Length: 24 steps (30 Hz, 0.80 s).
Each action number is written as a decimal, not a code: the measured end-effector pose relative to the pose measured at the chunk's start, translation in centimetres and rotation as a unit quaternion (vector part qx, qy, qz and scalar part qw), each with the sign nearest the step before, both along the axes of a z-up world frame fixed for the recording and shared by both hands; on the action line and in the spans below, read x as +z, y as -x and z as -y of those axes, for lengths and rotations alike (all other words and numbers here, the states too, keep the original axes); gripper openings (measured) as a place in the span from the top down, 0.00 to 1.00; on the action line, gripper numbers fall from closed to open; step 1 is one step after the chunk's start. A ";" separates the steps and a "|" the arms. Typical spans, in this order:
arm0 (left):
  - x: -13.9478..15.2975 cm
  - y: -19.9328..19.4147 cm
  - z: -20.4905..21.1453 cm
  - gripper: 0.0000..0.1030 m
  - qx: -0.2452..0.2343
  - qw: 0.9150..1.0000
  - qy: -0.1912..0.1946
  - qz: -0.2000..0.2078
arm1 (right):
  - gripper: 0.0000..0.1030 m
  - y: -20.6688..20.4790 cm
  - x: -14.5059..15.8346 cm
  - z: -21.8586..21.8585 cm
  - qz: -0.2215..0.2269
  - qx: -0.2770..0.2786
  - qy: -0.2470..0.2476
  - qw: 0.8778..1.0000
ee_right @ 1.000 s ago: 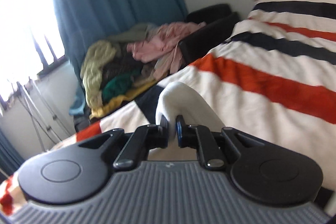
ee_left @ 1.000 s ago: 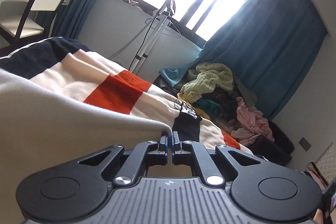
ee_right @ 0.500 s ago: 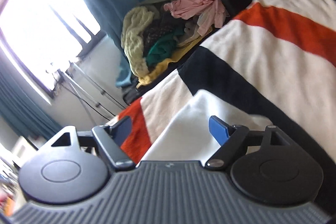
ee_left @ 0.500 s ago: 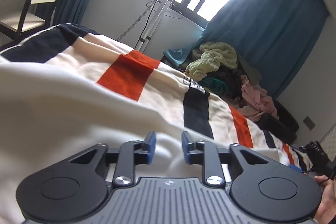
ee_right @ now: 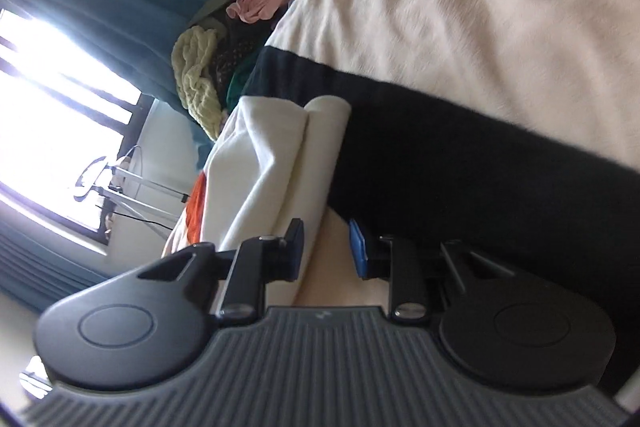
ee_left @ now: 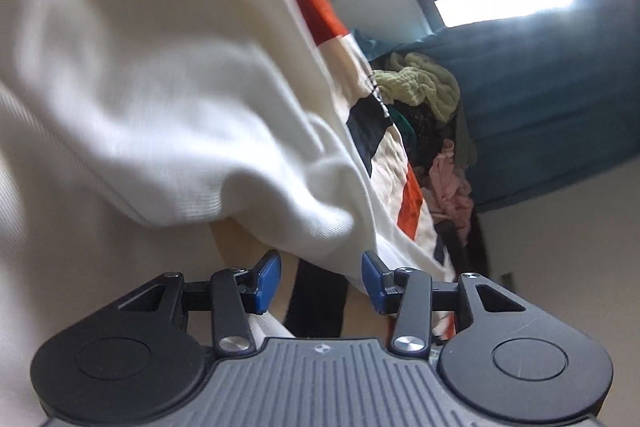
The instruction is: Fold clothes
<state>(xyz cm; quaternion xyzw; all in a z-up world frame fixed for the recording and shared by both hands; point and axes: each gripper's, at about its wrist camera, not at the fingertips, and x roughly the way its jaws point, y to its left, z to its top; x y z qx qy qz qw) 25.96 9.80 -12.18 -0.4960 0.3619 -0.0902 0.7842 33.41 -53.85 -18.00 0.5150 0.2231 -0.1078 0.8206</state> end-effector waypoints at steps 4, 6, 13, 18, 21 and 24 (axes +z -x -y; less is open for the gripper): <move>-2.6 -1.2 -0.9 0.72 0.035 0.998 0.046 -0.011 | 0.74 -3.6 -0.1 0.4 -0.006 0.005 0.019 1.000; -3.5 -1.3 -1.4 0.78 0.052 0.995 0.079 -0.007 | 0.91 -5.5 1.1 0.2 -0.019 0.015 0.065 0.998; -1.5 -0.8 -3.0 0.96 0.057 0.994 0.090 0.024 | 0.93 -4.2 10.1 0.4 0.078 0.012 0.122 0.989; 0.9 0.8 -4.7 0.97 0.043 0.993 0.100 0.044 | 0.95 2.3 9.6 1.0 0.047 -0.029 0.144 0.988; 0.2 1.6 -5.2 0.97 0.023 0.995 0.101 0.008 | 0.95 7.5 5.8 1.7 -0.007 -0.050 0.109 0.993; -0.4 2.0 -5.5 0.96 0.015 0.996 0.087 -0.006 | 0.95 10.8 3.5 1.5 -0.049 -0.048 0.103 0.992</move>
